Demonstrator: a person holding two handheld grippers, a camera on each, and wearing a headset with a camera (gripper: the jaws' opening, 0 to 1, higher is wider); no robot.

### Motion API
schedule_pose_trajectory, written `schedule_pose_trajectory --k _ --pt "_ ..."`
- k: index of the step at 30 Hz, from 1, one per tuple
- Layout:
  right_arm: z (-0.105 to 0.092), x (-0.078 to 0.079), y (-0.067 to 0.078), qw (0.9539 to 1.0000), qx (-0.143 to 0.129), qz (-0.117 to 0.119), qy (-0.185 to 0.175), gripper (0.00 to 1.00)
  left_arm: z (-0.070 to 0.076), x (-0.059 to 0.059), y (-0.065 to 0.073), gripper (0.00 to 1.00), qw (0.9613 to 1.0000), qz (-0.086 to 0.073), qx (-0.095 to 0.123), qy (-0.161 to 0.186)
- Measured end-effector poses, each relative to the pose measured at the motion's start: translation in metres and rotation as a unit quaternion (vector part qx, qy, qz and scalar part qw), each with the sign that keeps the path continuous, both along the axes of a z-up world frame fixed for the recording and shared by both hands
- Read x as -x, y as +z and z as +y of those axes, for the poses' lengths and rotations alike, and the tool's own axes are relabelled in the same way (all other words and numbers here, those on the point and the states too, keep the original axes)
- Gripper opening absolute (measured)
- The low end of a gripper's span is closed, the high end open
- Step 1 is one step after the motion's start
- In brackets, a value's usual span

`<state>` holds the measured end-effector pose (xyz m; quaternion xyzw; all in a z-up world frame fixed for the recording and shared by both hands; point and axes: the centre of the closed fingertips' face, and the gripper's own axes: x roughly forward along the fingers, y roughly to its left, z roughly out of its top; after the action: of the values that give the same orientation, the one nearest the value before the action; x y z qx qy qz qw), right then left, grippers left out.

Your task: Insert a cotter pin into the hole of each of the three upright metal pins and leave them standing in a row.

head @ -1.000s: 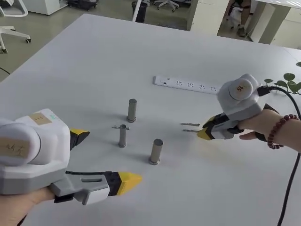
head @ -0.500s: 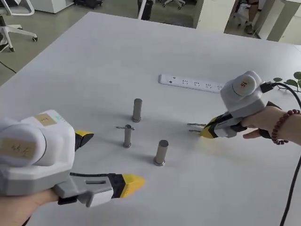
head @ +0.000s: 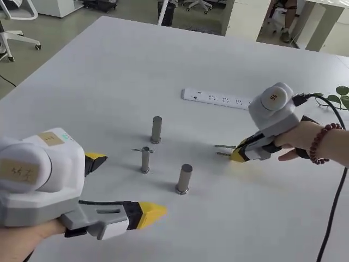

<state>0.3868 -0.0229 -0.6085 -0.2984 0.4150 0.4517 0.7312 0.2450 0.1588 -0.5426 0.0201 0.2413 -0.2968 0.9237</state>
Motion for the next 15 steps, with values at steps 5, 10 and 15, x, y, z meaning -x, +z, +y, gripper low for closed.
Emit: schedule_pose_trajectory --k 5,10,15 --pt "-0.0008 0.0034 -0.0005 0.9989 0.031 -0.018 0.032 0.0 -0.0006 0.0018 0.0008 0.87 1.0 0.001 0.0 -0.002" --pt "-0.0009 0.0071 -0.001 0.9974 0.041 -0.032 0.05 0.0 -0.0011 0.0046 0.002 0.85 0.9999 0.007 0.009 -0.003" --pt "-0.0036 0.0071 0.0011 0.9957 0.055 -0.044 0.061 0.0 0.0008 0.0057 0.0031 0.84 0.9999 0.011 0.007 0.0"
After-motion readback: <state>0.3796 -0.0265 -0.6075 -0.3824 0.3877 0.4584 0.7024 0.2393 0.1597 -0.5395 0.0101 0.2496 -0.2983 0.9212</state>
